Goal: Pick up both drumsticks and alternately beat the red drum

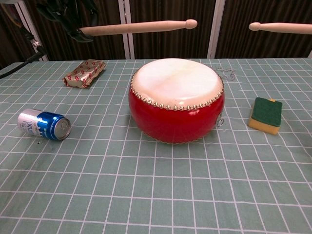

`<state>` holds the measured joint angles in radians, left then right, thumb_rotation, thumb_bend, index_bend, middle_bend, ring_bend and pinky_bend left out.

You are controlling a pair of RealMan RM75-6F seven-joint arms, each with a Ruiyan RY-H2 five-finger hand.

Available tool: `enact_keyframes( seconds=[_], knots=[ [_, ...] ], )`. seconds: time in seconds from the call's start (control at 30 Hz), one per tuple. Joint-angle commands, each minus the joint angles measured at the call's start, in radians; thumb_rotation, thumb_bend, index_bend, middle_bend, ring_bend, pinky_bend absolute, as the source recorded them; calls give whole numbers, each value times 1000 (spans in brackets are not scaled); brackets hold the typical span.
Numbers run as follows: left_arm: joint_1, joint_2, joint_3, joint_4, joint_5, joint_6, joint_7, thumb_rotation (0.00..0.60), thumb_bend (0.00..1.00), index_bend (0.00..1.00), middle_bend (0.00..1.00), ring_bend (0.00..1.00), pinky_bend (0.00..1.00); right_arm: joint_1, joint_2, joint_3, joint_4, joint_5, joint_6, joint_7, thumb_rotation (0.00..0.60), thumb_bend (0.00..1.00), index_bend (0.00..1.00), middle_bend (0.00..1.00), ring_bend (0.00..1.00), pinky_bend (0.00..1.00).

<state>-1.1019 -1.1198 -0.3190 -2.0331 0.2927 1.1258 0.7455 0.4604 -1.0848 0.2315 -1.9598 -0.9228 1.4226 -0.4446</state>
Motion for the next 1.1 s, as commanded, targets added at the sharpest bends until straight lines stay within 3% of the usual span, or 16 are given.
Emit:
enact_keyframes(
  seconds=[0.03,0.37,0.63,0.87,1.1],
  knots=[
    [76,52,34,-99,91,44,-65,600,549,790,1000,1000,1000,-40,43,-35,-13,-49,-35,66,600,606,987,1000,1000,1000],
    [206,21,180,-253,301,157,-96,600,547,781,1000,1000,1000,-124,94,-155,17,-157,-112,148,600,607,987,1000,1000,1000],
    [261,-113,279,-220,343,222,-48,600,547,780,1000,1000,1000,-158,34,-240,117,-271,-119,78,600,606,987,1000,1000,1000],
    [260,-213,299,-144,288,250,17,600,547,779,1000,1000,1000,-161,-2,-246,173,-290,-122,34,600,606,986,1000,1000,1000],
    [247,-345,271,-16,191,267,79,600,546,771,1000,1000,1000,-157,-16,-242,219,-282,-159,19,600,606,985,1000,1000,1000]
  ],
)
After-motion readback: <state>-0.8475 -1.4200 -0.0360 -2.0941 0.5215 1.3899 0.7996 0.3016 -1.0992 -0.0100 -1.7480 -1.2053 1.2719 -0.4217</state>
